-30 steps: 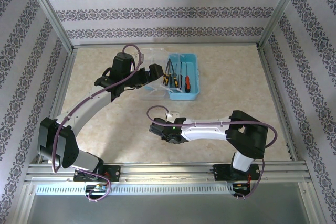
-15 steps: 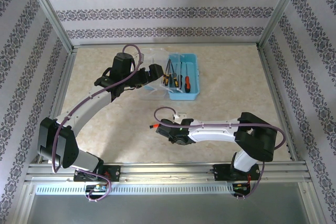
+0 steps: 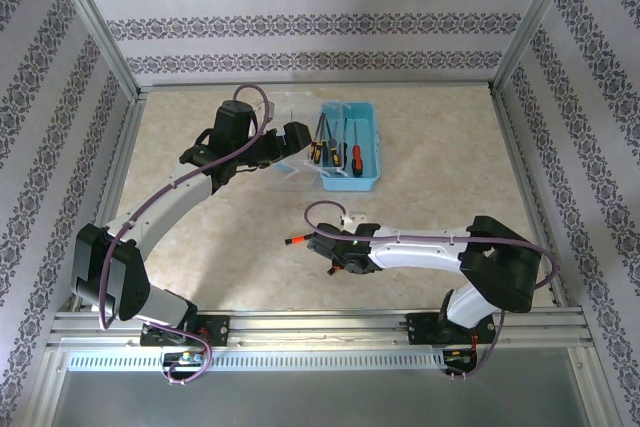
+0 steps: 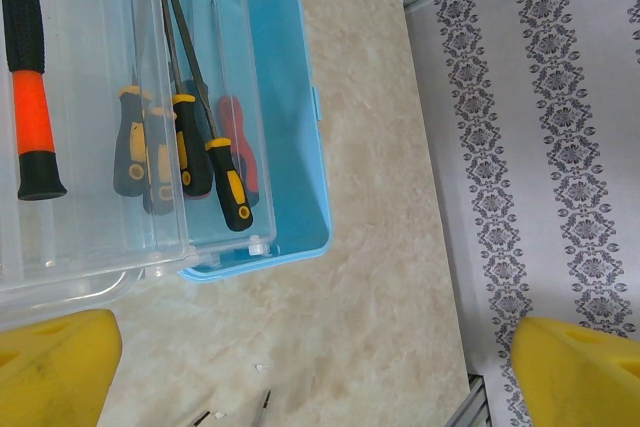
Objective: Pack the tool kit
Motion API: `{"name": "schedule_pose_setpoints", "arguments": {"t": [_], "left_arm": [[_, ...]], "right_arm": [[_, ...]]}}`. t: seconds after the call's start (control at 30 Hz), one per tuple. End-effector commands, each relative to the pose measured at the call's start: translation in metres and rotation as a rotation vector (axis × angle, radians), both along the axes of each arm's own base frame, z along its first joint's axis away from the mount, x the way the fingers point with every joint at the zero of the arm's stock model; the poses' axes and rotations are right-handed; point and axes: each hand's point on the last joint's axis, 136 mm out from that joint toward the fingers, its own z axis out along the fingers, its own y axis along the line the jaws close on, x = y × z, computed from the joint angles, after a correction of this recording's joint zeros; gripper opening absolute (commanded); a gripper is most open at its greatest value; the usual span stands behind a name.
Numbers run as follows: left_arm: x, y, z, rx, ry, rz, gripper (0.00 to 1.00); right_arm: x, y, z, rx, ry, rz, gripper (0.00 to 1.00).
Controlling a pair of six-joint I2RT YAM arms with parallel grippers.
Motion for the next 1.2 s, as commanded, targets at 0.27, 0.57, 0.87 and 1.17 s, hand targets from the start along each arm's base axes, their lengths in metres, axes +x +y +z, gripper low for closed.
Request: {"name": "schedule_pose_setpoints", "arguments": {"t": [0.27, 0.57, 0.87, 1.17], "left_arm": [[0.001, 0.000, 0.008, 0.006, -0.017, -0.009, 1.00], [0.000, 0.000, 0.010, 0.010, -0.023, -0.011, 1.00], [0.001, 0.000, 0.010, 0.011, -0.022, -0.011, 1.00], [0.001, 0.000, 0.010, 0.009, -0.022, -0.011, 1.00]], "right_arm": [[0.013, 0.014, -0.016, 0.035, 0.021, -0.029, 0.49], [0.024, 0.005, -0.022, 0.023, 0.016, -0.059, 0.40], [0.016, -0.046, -0.025, -0.062, 0.009, -0.109, 0.25], [0.008, -0.073, -0.030, -0.059, 0.018, -0.147, 0.18]]}}
